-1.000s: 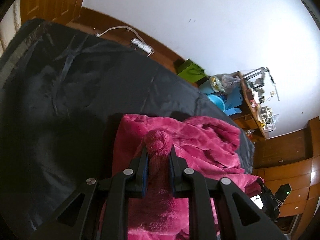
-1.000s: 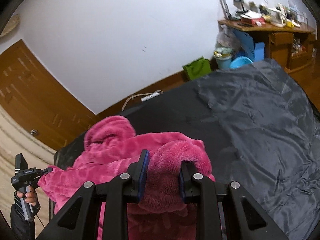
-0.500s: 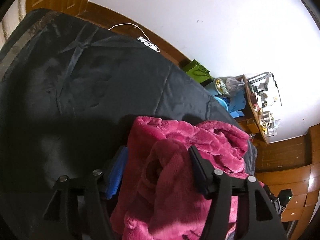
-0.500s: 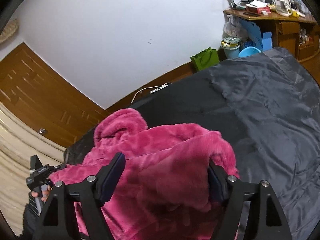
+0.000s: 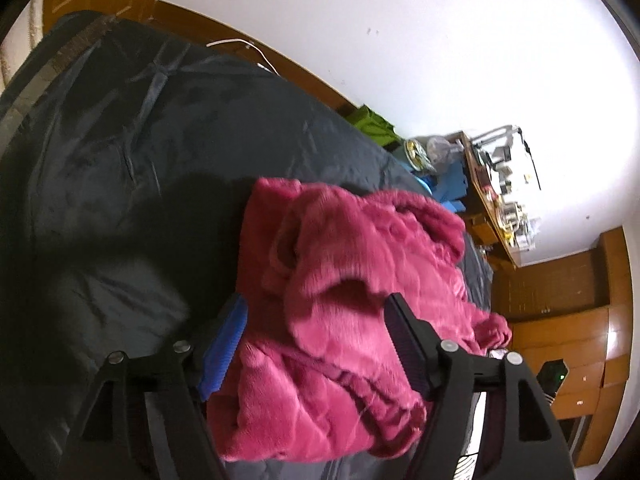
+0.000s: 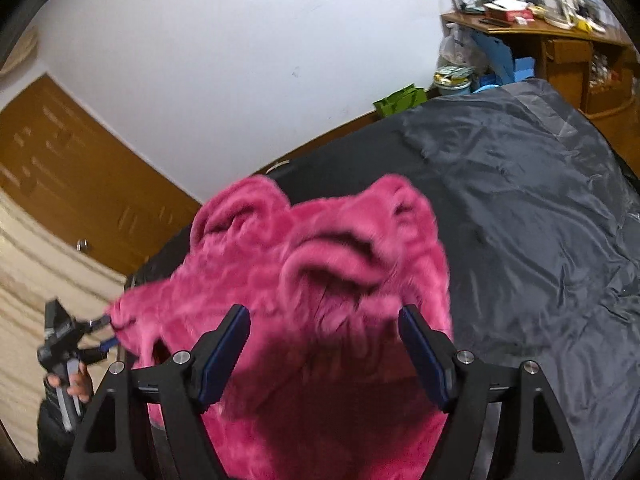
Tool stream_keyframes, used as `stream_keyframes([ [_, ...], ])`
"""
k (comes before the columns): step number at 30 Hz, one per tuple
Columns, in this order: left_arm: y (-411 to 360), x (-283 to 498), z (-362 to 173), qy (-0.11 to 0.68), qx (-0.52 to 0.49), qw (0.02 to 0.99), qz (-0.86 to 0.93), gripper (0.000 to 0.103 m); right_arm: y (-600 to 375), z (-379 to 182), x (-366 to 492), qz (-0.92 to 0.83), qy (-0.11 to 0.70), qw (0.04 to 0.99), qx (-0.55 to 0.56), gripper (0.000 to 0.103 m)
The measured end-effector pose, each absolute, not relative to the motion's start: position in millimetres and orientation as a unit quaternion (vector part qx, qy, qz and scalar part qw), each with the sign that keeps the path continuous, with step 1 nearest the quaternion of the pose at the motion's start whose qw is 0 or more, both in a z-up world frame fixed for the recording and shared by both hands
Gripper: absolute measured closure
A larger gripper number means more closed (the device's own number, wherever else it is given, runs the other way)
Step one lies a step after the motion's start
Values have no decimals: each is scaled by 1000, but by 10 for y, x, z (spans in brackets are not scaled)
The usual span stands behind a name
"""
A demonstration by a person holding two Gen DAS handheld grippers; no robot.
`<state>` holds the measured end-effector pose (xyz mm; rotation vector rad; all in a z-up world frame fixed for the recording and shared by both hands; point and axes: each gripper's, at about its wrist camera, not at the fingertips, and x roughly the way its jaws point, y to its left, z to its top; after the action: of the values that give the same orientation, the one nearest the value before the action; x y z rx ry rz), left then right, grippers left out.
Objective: Fold clothes
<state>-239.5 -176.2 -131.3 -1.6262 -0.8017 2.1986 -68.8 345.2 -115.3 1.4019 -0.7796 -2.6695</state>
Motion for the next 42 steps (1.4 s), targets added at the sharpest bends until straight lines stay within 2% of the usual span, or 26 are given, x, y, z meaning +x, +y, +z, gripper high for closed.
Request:
stream_keyframes([
  [5, -1559, -2419, -1358, -273, -578, 168, 751, 27, 3119, -1062, -660, -868, -171, 25, 466, 25],
  [8, -1468, -2483, -1345, -274, -578, 178, 748, 27, 3007, -995, -674, -873, -157, 40, 460, 25],
  [14, -1293, -2613, -1316, -276, -577, 197, 743, 27, 2770, -982, -866, -865, -188, 97, 454, 25],
  [18, -1176, -2701, -1297, -278, -576, 210, 739, 26, 2598, -1198, -1062, -842, -215, 137, 476, 25],
  [22, -1085, -2808, -1297, -281, -576, 218, 736, 26, 2647, -1485, -1301, -818, -231, 129, 512, 25],
  [26, -1089, -2985, -1366, -291, -575, 208, 736, 26, 2718, -1540, -1565, -818, -214, 110, 522, 25],
  [36, -1132, -3075, -1603, -315, -581, 202, 723, 26, 2944, -985, -2012, -883, -184, 50, 429, 25],
  [42, -1178, -3087, -1643, -328, -576, 203, 721, 26, 2621, -973, -1883, -879, -131, 68, 454, 25],
])
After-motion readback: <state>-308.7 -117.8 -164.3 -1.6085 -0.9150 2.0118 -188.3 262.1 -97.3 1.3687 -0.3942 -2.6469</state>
